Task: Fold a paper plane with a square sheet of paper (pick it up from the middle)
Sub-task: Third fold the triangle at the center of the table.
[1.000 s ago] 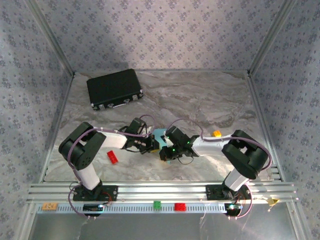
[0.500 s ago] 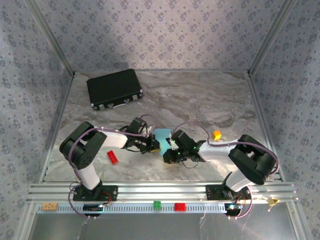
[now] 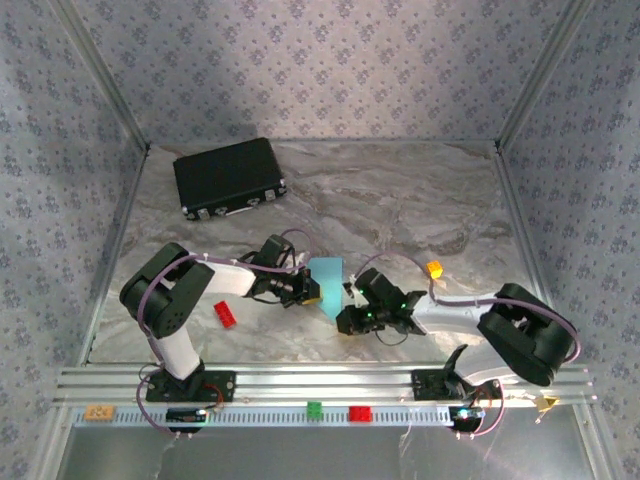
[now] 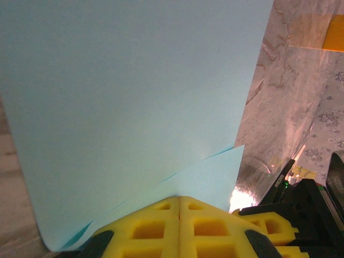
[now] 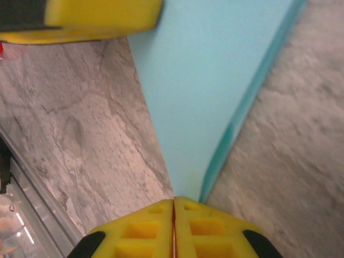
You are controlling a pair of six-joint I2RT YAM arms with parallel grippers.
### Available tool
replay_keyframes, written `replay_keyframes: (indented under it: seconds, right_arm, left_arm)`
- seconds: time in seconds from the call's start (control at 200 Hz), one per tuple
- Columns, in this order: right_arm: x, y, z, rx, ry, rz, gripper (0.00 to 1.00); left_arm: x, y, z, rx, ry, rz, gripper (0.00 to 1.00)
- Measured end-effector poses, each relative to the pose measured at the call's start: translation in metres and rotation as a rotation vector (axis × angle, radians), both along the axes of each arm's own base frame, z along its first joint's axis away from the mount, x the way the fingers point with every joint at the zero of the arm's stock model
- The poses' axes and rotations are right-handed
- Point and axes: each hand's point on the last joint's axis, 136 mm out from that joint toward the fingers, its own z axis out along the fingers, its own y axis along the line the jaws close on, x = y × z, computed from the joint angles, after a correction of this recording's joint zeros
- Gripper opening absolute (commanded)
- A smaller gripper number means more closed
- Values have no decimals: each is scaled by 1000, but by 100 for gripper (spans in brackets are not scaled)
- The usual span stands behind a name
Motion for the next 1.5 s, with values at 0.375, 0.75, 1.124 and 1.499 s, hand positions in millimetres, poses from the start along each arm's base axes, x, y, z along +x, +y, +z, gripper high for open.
replay_keyframes:
  seconds: [0.375,0.75,1.124,1.499]
  right_arm:
    - [30,6,67,96,-95,-60,8]
    - [44,28,23,-3,7,-44,8]
    - [36,19,-1,-21,54,-73,2]
    - [37,20,-1,-8,61,-90,1]
  left_arm:
    - [0,0,0,4,-5,-6,0]
    - [0,0,0,4,-5,-7,0]
    - [1,1,0,18,-5,-6,0]
    - [3,3,24,46,-73,13,0]
